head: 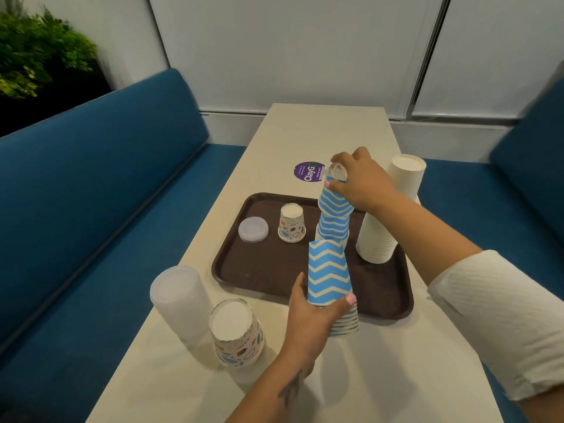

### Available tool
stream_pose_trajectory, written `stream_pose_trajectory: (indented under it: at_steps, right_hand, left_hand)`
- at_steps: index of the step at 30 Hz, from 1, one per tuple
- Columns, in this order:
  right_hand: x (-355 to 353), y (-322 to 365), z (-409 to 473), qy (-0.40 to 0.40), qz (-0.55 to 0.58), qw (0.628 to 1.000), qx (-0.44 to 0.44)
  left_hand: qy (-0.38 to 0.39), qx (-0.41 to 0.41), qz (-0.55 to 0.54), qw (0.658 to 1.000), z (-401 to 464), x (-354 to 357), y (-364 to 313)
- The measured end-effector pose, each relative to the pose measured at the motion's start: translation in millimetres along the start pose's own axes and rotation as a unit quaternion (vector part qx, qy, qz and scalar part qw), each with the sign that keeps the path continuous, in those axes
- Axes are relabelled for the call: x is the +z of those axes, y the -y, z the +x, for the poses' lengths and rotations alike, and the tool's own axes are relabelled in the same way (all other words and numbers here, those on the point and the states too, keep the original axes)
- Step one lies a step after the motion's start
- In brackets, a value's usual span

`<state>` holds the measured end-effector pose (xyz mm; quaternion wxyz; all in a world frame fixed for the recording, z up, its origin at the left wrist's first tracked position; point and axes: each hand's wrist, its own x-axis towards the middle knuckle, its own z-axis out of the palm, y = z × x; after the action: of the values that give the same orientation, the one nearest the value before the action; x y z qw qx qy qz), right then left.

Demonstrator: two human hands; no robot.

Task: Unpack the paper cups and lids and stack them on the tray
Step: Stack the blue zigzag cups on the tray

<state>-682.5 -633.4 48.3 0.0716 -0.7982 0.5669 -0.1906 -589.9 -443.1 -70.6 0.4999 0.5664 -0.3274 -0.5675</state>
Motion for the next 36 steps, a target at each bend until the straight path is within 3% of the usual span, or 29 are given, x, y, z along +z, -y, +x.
stream_pose_trajectory:
  at_steps: [13,18,20,22,24,26,31,36]
  right_hand:
    - [47.4,-12.9,-6.3,0.121,-0.044,0.991,0.018]
    - [18.5,6.4,-24.3,-0.048,0.008,0.998,-0.047]
    - [2.0,16.9,-35.9,0.029,0.056,0.997,-0.038]
    - [-9.9,23.6,-45.9,0.203,0.062,0.977,-0.011]
    - [-14.6,25.4,-54.5,0.317,0.092,0.944,0.022]
    - [-14.6,22.8,-58.9,0.33,0.161,0.928,0.059]
    - [-19.0,5.3,-60.6,0.275,0.29,0.909,0.12]
    - [-25.4,2.4,-62.1,0.287,0.3,0.902,0.118]
  left_hand:
    - [0.005,-0.01,-0.007,1.0,0.1,-1.9,-0.5]
    - [0.005,0.0,-0.008,1.0,2.5,1.3,-6.3]
    - [0.003,0.005,0.001,1.0,6.7,2.8,-7.5]
    - [0.004,0.013,0.009,1.0,9.6,5.3,-12.2]
    - [0.012,0.021,0.01,1.0,11.3,8.3,-17.1]
    - [0.023,0.026,0.003,0.999,10.7,10.2,-21.3]
    - [0.033,0.036,-0.073,0.996,1.9,12.0,-23.1]
    - [0.018,0.042,-0.109,0.993,-3.4,14.3,-19.4]
